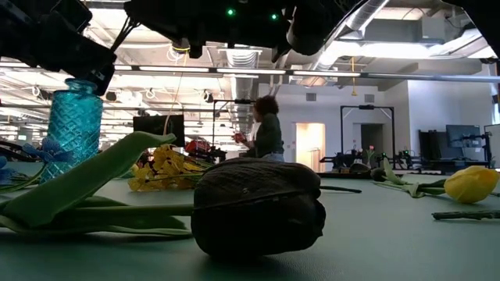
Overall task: Sort flowers into vase by color
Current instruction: Put the top blue flowers into the blue vase
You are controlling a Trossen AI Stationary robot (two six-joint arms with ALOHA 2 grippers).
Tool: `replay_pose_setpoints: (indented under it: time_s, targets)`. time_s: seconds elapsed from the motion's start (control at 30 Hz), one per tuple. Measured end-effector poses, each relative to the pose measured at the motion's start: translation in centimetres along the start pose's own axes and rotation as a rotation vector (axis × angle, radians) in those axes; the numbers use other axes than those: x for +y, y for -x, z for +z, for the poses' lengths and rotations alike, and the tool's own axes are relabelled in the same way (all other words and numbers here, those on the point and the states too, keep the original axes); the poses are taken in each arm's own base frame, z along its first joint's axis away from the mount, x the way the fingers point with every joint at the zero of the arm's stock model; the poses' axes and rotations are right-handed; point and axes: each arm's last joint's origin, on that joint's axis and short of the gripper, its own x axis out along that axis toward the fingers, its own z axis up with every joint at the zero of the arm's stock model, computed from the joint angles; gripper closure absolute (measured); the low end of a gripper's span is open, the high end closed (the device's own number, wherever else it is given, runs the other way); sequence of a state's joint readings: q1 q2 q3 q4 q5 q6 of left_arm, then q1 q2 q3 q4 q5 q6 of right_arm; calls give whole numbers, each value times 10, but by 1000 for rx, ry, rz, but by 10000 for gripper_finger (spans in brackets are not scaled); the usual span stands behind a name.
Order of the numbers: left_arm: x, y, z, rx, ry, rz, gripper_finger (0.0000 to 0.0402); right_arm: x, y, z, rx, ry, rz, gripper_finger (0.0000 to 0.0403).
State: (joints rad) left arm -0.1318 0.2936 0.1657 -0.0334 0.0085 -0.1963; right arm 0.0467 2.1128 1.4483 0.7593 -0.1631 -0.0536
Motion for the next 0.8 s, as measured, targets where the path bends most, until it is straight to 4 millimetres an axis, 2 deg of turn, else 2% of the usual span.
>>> replay_pose_setpoints:
  time_s: [0.2, 0.33, 0.47, 0.6, 0.8]
  targets:
    - [-2, 3, 11, -8, 0, 22, 279, -2, 0, 0, 3, -4, -2, 362]
    - [-4, 6, 21, -17, 5, -8, 215, -2, 0, 0, 3, -35, -2, 350]
    - [-6, 8, 26, -27, 25, -27, 167, -2, -1, 1, 3, -79, -2, 350]
    - [-5, 7, 25, -18, 45, -17, 144, -4, -7, 12, 28, -87, -2, 352]
    - [-4, 1, 22, 21, 63, 19, 141, -7, -17, 27, 130, -93, -5, 352]
